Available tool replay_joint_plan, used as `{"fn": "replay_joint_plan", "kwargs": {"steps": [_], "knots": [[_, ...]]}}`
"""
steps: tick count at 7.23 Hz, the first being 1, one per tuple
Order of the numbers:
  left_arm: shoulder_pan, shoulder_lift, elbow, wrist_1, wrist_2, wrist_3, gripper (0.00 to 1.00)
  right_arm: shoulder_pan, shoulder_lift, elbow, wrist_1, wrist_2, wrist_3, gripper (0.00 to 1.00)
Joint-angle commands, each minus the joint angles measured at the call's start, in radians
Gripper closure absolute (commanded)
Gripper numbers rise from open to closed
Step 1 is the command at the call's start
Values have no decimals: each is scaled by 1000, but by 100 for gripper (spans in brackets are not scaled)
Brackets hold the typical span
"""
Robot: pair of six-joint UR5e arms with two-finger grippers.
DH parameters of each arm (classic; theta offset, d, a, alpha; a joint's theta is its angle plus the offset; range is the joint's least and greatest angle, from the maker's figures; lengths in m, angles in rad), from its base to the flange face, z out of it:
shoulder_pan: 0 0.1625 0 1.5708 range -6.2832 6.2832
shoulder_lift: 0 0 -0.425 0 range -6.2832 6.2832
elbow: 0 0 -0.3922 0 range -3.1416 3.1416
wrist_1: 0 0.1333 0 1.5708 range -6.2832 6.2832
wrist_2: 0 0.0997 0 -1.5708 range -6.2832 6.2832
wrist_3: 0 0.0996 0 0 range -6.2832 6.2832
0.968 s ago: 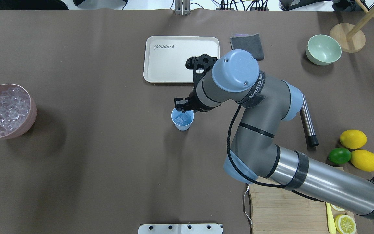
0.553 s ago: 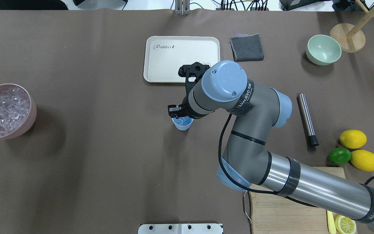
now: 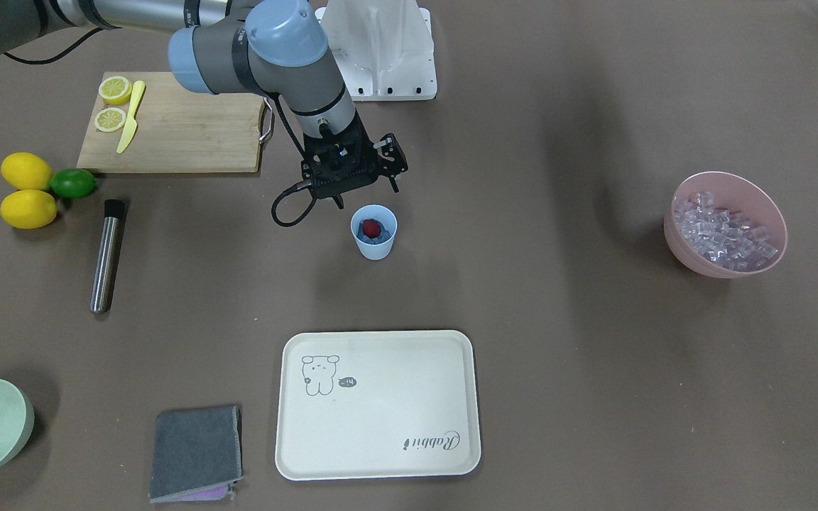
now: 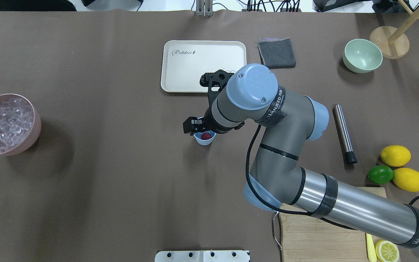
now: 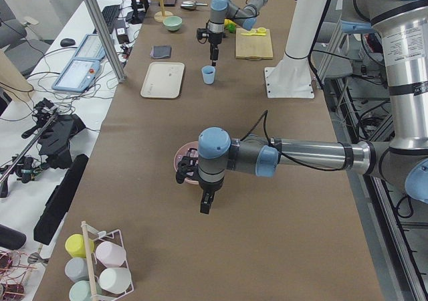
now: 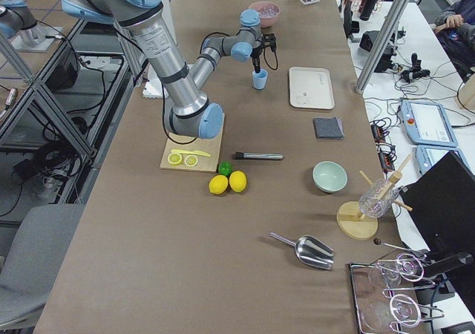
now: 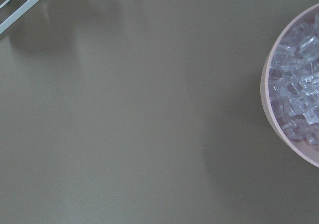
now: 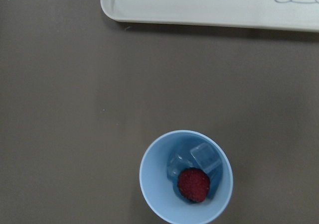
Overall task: Mash ice and strawberries in cup
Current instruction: 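Open the right gripper and move it toward the metal muddler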
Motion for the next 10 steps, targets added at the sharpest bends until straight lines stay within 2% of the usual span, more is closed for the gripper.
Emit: {"fn": "replay_joint_plan", "kwargs": {"steps": [1, 3, 4, 5, 7, 8, 10], "knots": [[0, 10, 6, 8, -1, -8, 1, 108, -14, -1, -116, 222, -15, 0], [-15, 13, 3, 127, -4, -14, 1, 212, -104, 57, -179, 232, -110, 0], [-50, 15, 4, 129, -5, -11, 1, 258, -172, 105, -231, 205, -188, 0], [-52, 16, 6, 129, -1, -9, 1, 300, -244, 117, -238, 203, -380, 0], [-52, 15, 6, 125, -1, -9, 1, 349, -356, 104, -230, 203, -454, 0], [-52, 15, 7, 122, -1, -6, 1, 367, -373, 82, -238, 209, -484, 0], [-55, 18, 9, 122, 7, -5, 1, 400, -363, -25, -230, 228, -544, 0]]}}
